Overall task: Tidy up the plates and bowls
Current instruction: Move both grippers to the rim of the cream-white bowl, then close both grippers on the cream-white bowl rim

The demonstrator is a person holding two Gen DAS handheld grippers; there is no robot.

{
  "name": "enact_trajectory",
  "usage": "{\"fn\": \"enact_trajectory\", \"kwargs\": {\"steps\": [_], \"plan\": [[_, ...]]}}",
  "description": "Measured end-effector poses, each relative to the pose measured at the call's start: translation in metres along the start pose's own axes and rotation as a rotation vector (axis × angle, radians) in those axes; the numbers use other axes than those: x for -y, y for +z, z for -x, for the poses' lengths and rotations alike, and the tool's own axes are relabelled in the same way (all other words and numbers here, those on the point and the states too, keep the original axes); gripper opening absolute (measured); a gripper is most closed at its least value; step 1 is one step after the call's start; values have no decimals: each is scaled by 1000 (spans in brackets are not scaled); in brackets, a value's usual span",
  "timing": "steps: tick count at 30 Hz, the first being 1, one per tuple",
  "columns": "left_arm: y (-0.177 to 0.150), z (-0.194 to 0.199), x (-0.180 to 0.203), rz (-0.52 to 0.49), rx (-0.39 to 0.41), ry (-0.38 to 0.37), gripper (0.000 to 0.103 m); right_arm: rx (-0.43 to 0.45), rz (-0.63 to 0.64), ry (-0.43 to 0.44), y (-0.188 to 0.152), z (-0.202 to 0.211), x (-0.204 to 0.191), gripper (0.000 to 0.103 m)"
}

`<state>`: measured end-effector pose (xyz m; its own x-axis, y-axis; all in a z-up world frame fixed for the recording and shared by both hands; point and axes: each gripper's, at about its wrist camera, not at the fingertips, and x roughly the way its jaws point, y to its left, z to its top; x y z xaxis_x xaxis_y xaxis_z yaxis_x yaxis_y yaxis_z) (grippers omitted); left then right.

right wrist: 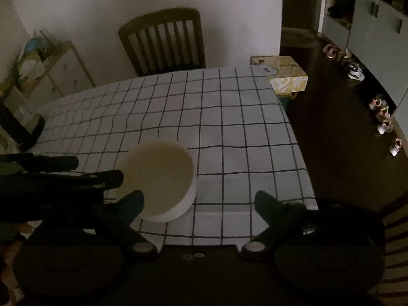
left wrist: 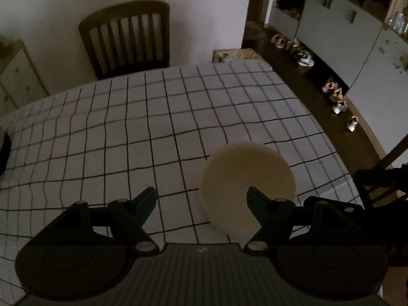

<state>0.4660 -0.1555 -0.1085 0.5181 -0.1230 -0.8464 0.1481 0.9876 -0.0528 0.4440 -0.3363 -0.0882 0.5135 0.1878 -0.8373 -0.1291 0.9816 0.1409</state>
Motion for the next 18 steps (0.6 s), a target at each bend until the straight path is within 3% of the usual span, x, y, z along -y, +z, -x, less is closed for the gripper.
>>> {"fn": "enact_trajectory", "kwargs": {"steps": [8,10,15,18], "plan": [[1,-31,-3,23,-55,19,76,-54,-2,4,7,-30,-1,73],[2,-36,-2,25,-66,20,67,-66,-11,2,8,-37,0,70],[2,-45,4,22,-84,25,52,-89,-43,3,8,-50,4,51],[2,-48,8,15,-92,31,34,-97,-49,3,8,-54,5,44]]}}
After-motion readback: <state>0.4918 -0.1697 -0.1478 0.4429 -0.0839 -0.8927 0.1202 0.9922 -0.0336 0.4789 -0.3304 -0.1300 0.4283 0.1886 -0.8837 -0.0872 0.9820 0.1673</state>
